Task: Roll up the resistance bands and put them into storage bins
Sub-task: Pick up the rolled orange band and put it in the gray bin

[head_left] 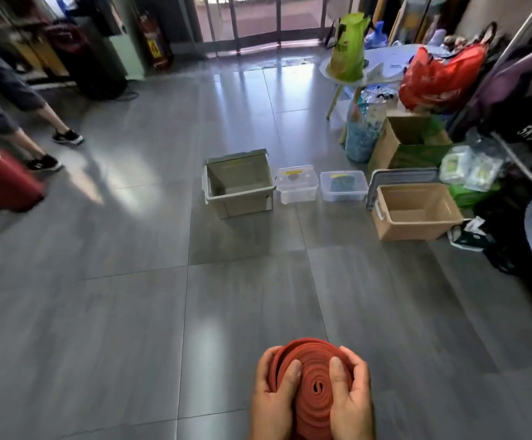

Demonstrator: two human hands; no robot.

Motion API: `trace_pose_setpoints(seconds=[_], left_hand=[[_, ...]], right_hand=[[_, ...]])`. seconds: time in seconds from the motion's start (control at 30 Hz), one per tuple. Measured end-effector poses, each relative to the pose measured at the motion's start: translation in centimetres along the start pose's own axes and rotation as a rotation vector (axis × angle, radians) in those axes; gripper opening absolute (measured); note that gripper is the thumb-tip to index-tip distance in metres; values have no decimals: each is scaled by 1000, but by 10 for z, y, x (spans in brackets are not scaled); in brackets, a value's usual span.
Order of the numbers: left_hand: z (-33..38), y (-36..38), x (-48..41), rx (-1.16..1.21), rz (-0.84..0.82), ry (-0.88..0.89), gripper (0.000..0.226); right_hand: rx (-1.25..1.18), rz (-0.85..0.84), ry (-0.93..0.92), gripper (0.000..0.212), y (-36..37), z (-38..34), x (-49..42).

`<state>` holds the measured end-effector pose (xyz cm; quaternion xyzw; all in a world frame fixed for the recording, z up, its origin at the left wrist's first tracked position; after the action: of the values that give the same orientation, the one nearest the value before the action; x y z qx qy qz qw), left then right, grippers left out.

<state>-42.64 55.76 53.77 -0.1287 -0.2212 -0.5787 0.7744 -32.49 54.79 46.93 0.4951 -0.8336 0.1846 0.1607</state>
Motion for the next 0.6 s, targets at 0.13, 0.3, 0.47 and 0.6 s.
trace_pose_setpoints(seconds=[0.13,0.3,0.47,0.6], left_hand=[[32,31,-59,-28,73,16,25],[76,62,-120,-18,104,-6,27],[111,70,-184,41,142,-10,27],[133,69,-241,75,200,-46,33]], right_hand=[[11,12,-96,16,17,-80,-43],[62,-66,-90,17,45,-128,-113],[124,-132,-101,20,90,-169,-164],[127,-149,-111,35,137,-197,-201]])
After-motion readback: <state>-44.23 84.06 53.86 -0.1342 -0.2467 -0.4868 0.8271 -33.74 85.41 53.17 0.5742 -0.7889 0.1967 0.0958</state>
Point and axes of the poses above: each hand's wrist, its own x-axis away from the middle knuckle, its own y-axis out of the palm, z = x × y, the point moved 1 cm from there along -x, towards the middle knuckle, and after that the axes turned 2 degrees about y, right-handed, at the moved point
